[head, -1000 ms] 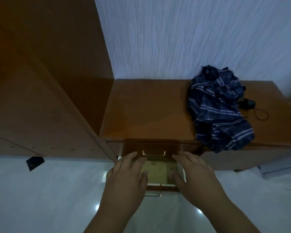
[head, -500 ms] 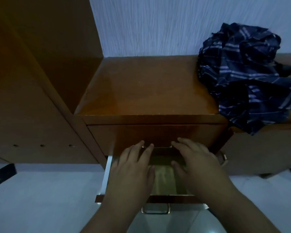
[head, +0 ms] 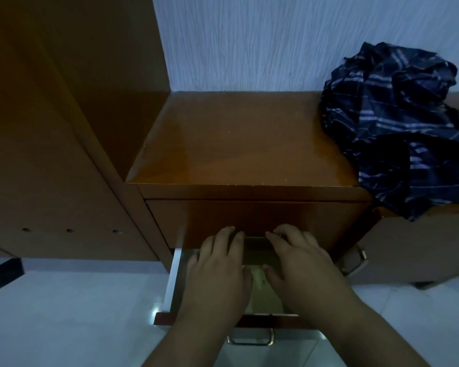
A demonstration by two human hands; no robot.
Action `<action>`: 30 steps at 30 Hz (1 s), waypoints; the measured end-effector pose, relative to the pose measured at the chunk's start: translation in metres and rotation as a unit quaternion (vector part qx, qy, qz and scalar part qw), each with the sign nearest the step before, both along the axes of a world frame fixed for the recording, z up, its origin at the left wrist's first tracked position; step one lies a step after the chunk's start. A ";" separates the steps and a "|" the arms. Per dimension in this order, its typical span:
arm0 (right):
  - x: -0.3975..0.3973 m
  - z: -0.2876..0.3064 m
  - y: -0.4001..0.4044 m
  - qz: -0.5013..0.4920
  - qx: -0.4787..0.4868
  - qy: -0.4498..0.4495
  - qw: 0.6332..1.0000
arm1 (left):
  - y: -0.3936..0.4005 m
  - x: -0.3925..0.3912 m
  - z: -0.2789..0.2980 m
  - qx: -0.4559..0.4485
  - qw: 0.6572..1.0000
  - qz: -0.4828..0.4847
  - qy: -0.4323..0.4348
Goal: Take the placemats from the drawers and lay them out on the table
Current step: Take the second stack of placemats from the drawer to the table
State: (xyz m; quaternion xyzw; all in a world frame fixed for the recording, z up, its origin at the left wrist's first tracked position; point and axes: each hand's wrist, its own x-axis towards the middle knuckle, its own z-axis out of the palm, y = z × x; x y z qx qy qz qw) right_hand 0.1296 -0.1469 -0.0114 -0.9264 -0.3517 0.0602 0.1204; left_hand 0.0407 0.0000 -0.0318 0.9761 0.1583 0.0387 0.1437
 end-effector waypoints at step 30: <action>0.008 0.064 -0.044 -0.068 0.086 -0.055 0.992 | 0.014 -0.022 0.079 0.034 0.994 0.082 -0.063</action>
